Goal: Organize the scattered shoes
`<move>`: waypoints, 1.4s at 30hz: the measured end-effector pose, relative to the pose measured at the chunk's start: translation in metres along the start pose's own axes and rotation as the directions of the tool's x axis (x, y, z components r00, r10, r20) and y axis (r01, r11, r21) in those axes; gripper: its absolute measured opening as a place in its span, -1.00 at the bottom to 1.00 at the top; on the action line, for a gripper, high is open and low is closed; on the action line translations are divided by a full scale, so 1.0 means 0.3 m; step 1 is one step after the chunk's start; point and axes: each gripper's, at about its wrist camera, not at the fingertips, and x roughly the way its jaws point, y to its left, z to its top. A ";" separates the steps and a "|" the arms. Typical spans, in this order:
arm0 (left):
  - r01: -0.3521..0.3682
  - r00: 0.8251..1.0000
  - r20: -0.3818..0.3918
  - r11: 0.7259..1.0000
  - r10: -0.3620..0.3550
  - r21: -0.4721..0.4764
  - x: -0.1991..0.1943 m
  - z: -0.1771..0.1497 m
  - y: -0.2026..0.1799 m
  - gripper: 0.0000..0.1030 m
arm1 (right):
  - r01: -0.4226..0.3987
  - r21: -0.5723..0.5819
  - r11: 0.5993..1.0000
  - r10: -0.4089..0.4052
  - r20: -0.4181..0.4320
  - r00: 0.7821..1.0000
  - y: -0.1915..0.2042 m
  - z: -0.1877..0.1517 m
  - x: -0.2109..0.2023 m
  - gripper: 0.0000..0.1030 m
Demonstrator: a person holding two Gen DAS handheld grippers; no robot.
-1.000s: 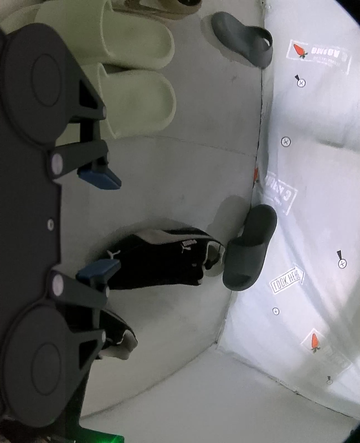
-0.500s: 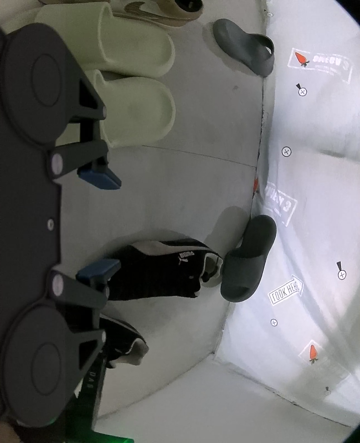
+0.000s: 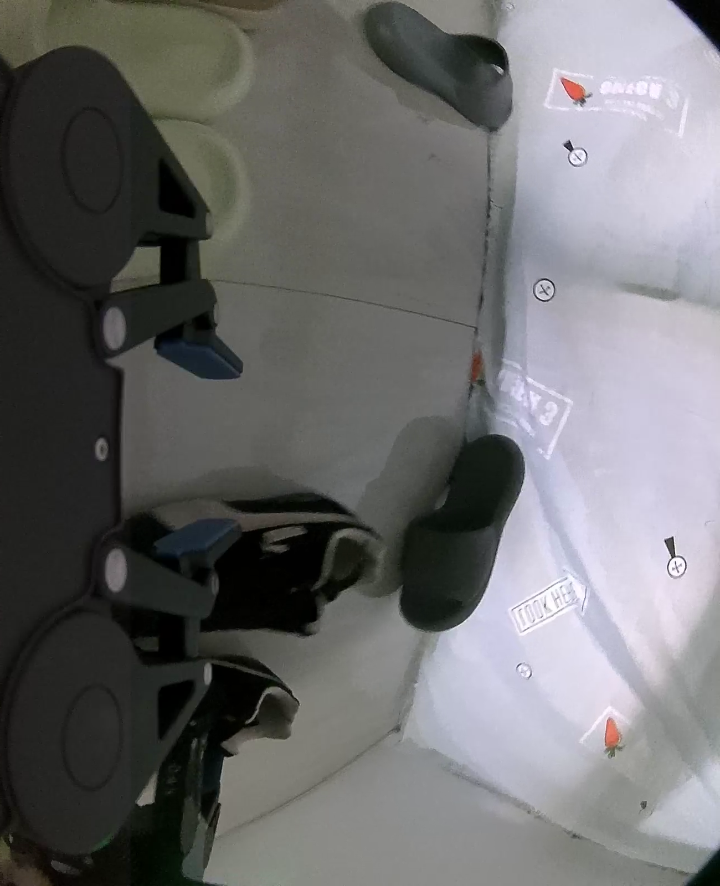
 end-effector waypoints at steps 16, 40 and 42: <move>0.001 0.987 -0.161 1.000 0.001 0.013 0.285 0.060 -0.018 0.10 | -0.344 -0.059 0.937 0.344 -0.024 0.939 -0.088 0.150 0.173 0.68; -0.031 0.990 -0.138 0.998 0.025 -0.046 0.261 0.084 0.051 0.10 | -0.163 -0.040 0.986 0.155 -0.147 0.977 0.255 0.315 0.283 -0.05; -0.029 0.994 -0.109 0.999 0.025 -0.033 0.233 0.086 0.054 0.10 | -0.156 -0.029 0.987 0.147 -0.206 0.968 0.269 0.319 0.342 -0.08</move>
